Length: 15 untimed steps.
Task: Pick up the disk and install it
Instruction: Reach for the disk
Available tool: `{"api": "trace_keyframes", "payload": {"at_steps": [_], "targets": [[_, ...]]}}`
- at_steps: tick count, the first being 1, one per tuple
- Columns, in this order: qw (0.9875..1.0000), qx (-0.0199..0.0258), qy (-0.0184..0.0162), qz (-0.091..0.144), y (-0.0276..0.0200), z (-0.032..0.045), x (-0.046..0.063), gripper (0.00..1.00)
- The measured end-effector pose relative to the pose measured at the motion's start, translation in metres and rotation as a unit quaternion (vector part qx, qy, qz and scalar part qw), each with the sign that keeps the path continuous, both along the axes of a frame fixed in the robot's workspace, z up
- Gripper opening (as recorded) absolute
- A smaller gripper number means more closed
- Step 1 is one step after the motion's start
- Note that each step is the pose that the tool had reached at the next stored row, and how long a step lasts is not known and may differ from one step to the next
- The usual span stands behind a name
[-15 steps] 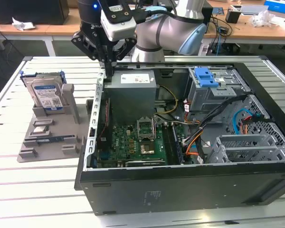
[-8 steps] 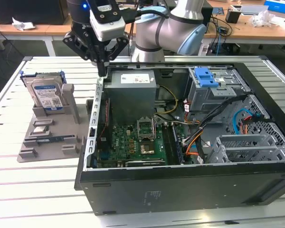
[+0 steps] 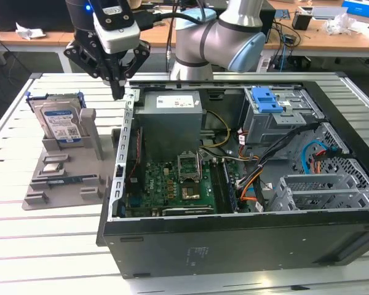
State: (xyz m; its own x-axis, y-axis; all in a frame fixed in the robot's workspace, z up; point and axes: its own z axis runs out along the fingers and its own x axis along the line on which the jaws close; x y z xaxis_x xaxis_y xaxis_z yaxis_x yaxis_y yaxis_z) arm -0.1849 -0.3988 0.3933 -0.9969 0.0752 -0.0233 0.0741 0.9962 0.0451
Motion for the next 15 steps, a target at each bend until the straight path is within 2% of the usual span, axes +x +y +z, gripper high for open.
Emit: {"api": "trace_keyframes", "payload": {"at_steps": [4,15], "targets": [[1.0000,0.0000,0.0000,0.000,0.0006,0.0000,-0.016,0.11],[1.0000,0.0000,0.0000,0.000,0.0014,-0.0001,-0.044,0.11]]}}
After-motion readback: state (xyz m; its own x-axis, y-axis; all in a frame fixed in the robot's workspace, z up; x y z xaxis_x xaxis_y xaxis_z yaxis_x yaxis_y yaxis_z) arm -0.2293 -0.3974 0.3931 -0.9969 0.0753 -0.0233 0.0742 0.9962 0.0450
